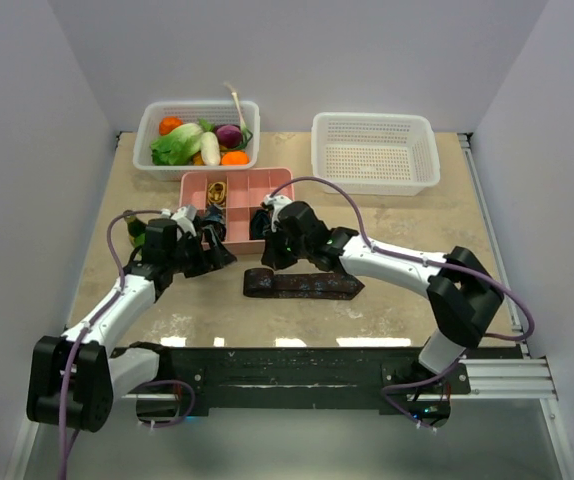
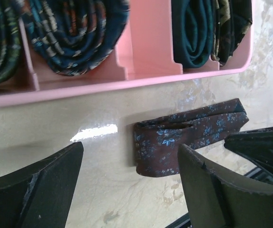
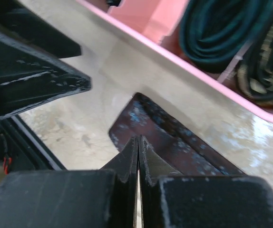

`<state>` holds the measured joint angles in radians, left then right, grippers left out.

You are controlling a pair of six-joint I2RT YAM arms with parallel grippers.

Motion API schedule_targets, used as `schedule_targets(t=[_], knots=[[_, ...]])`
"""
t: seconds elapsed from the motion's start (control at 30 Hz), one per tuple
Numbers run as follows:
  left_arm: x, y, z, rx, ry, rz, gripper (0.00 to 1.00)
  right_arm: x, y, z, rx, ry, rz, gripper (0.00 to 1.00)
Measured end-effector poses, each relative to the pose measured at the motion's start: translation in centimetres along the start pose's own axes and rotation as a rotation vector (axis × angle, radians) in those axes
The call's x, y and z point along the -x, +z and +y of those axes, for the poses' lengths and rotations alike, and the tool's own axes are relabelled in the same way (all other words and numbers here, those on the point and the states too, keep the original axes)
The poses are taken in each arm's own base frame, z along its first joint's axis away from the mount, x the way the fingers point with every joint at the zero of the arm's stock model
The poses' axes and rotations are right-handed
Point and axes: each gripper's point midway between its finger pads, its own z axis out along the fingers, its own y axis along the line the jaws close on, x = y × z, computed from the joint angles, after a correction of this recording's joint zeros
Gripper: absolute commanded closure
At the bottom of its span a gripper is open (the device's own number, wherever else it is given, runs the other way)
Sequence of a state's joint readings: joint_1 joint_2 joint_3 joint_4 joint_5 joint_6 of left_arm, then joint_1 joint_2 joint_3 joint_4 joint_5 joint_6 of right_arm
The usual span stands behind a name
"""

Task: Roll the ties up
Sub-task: Roll the tie at the center of the board.

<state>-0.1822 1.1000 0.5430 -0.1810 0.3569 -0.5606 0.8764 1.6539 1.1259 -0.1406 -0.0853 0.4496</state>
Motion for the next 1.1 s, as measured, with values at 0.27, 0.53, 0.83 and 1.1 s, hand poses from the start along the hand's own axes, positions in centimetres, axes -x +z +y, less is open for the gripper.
schedule_targets(t=[0.27, 0.53, 0.83, 1.1], knots=[[-1.1, -0.1, -0.5, -0.11, -0.032, 0.033, 0.15, -1.3, 2.3, 1.5, 0.035, -0.028, 0.045, 1.0], [-1.0, 0.0, -0.9, -0.142, -0.031, 0.021, 0.16, -1.5, 2.5, 1.1, 0.016, -0.036, 0.049, 1.0], [-2.7, 0.5, 0.1, -0.134, -0.072, 0.038, 0.16, -4.6, 2.7, -0.9, -0.032, -0.038, 0.107, 1.0], [-4.7, 1.5, -0.4, -0.155, -0.076, 0.086, 0.17, -7.0, 3.2, -2.2, -0.051, -0.034, 0.142, 1.0]])
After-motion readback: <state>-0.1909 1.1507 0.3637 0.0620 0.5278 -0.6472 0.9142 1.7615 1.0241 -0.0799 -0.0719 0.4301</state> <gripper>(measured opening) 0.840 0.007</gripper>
